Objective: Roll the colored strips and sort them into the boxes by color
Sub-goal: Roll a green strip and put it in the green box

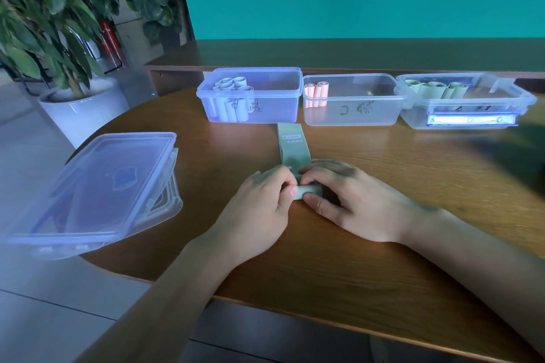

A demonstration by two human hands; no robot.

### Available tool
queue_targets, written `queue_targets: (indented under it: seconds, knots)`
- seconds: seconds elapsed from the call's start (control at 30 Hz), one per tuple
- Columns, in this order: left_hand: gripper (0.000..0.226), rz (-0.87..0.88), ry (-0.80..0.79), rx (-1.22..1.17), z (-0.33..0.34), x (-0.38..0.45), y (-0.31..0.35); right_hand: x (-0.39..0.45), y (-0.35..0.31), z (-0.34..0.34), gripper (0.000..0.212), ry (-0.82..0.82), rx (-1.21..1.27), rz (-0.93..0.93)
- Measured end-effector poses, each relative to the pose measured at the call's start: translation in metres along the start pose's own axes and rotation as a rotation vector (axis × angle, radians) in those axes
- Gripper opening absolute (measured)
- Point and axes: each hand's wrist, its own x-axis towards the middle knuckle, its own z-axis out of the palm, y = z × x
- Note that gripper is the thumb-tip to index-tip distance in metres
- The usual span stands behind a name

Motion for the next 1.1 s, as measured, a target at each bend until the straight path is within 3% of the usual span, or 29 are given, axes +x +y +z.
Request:
queue_targets:
  seconds: [0.8,1.1]
  knots:
    - [0.032,0.066,0.193,0.059,-0.0007,-0.0004,-0.0026,0.0002,0.0043,0.002,0.028,0.05,0.011,-0.009]
    - [0.012,0.14,0.265,0.036,0.001,0.0009,-0.0013,-0.0003,0.0037,-0.0001,0.027,0.032,-0.027,-0.032]
